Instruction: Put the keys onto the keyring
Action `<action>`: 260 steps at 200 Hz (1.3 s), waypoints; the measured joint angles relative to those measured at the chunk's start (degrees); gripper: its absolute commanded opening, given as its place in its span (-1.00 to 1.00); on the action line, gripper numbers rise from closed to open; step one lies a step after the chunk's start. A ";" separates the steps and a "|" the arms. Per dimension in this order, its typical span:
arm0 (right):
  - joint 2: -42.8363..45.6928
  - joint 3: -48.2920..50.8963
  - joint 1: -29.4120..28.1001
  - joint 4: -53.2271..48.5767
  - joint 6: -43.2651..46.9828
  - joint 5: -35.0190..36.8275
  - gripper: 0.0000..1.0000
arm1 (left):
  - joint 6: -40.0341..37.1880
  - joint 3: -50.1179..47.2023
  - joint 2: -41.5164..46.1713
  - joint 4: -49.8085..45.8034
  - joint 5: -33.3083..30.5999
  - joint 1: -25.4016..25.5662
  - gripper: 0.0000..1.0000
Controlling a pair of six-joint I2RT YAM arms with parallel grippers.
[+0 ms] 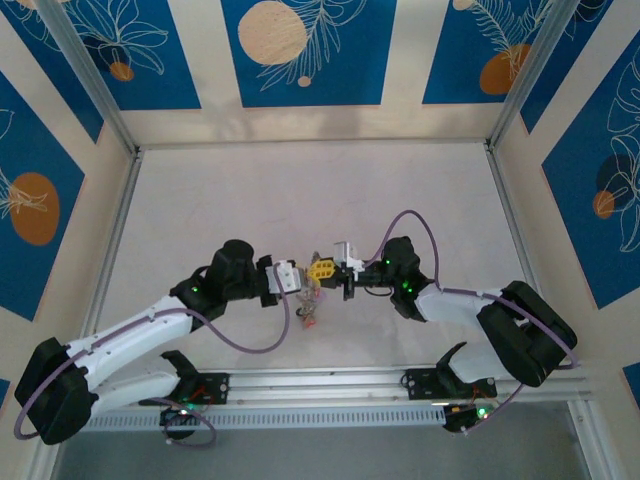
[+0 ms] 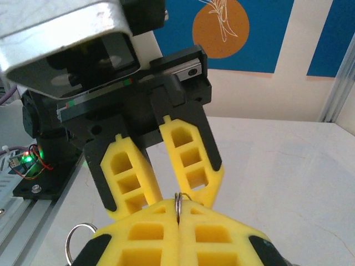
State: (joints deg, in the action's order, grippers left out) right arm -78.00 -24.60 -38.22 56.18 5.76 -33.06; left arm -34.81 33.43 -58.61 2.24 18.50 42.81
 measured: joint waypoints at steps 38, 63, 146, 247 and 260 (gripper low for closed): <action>0.00 0.00 0.00 -0.09 0.02 -0.13 -1.00 | 0.90 -2.10 3.80 1.42 -1.55 -1.09 -0.37; 0.00 0.00 0.00 -0.09 0.00 -0.44 -1.00 | 0.92 -2.75 6.49 1.40 -2.82 -1.18 -0.31; -0.22 -0.02 -0.44 -0.07 -1.14 -0.61 -1.00 | 1.27 -2.82 4.04 1.66 -1.20 -1.18 -0.35; -1.40 -0.02 -0.61 -0.07 -1.73 -0.63 -1.00 | 0.85 -2.73 3.13 2.05 0.66 -1.18 -0.60; -1.40 -0.04 -0.74 -0.07 -1.75 -0.61 -1.00 | 0.83 -2.73 3.06 2.08 0.83 -1.18 -0.60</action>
State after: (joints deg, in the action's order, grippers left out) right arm -79.40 -24.64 -38.96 56.12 4.01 -33.67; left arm -33.98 30.70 -55.55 4.32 19.33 41.63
